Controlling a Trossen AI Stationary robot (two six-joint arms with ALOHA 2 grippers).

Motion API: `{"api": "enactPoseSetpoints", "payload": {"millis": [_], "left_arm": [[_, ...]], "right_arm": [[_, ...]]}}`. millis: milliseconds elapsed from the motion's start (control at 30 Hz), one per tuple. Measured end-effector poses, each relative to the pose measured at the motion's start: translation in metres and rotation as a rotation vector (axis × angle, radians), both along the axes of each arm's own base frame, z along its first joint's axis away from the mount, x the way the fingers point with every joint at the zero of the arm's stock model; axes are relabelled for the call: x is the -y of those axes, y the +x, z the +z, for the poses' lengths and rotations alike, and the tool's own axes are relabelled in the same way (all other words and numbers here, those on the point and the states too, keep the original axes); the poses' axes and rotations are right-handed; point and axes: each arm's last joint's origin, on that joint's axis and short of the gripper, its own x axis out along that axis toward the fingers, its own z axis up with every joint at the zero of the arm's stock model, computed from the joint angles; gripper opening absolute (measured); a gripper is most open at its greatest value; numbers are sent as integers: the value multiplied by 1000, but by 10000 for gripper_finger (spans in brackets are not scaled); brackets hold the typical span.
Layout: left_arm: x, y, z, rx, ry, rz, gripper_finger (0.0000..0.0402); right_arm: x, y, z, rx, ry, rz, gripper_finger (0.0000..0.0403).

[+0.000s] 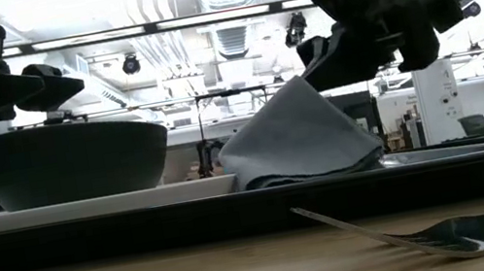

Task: Set up tray
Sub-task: Put the gray napkin on the right side of the white plate on the black tray

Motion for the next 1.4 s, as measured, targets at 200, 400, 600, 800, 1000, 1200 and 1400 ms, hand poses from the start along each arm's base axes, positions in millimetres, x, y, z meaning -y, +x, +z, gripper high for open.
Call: {"api": "enactPoseSetpoints", "payload": {"millis": [200, 400, 600, 800, 1000, 1200, 1400], "left_arm": [[0, 0, 0, 0, 0, 0, 279], [0, 0, 0, 0, 0, 0, 280], [0, 0, 0, 0, 0, 0, 280], [0, 0, 0, 0, 0, 0, 279], [0, 0, 0, 0, 0, -1, 280], [0, 0, 0, 0, 0, -1, 280], [0, 0, 0, 0, 0, -1, 280]], "right_arm": [[4, -8, 4, -56, -68, -111, 8], [4, -10, 1, -95, -63, -118, 8], [3, -12, -1, -124, -27, -100, 15], [2, -15, -6, -196, 50, -145, 59], [1, -14, -5, -232, 133, -165, 134], [-3, -9, 4, -325, 230, -168, 195], [-11, 1, 25, -365, 255, -170, 218]]}}
